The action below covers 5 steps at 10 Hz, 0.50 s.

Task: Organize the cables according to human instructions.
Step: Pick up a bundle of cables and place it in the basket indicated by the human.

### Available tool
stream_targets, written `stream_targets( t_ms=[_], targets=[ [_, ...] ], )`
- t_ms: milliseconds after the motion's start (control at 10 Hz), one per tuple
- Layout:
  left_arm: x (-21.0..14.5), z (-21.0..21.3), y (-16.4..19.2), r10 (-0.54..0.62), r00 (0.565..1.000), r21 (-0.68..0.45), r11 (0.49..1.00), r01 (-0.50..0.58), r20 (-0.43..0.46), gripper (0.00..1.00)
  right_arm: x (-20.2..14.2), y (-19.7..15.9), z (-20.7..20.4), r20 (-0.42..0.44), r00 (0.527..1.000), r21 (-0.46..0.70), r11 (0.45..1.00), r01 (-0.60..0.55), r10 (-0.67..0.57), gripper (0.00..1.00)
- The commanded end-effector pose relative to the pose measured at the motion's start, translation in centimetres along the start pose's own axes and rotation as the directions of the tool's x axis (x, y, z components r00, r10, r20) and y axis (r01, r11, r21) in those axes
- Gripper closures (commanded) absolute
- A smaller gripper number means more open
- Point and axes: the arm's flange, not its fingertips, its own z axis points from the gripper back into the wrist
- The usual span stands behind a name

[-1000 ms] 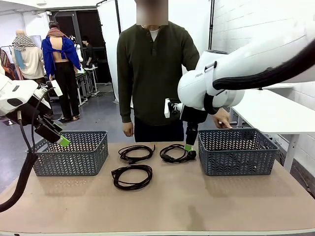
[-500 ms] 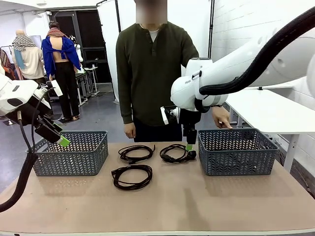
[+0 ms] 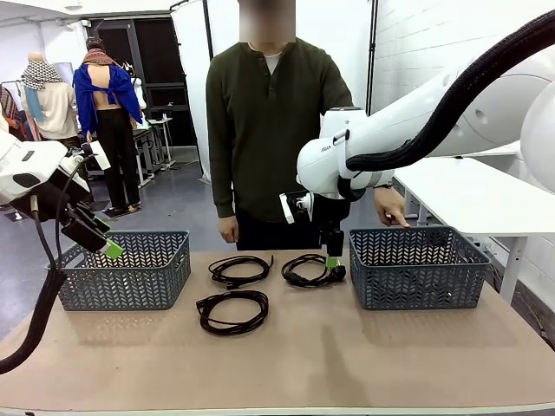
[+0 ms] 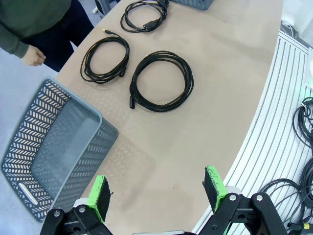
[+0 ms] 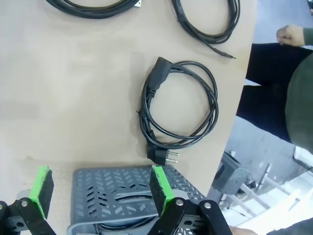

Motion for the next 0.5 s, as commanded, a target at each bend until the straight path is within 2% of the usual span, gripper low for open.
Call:
stream_targets(
  t_ms=[0,400],
  targets=[
    [-0.24,-0.23,0.15,-0.004,1.000,-0.002,1.000,0.004,0.025,0.00,-0.26,0.23,0.15,0.002,1.000,-0.004,1.000,0.008,-0.008,0.00],
    [-0.24,-0.23,0.15,-0.004,1.000,-0.002,1.000,0.004,0.025,0.00,-0.07,-0.02,0.09,0.001,1.000,-0.001,1.000,0.001,-0.001,0.00]
  ],
)
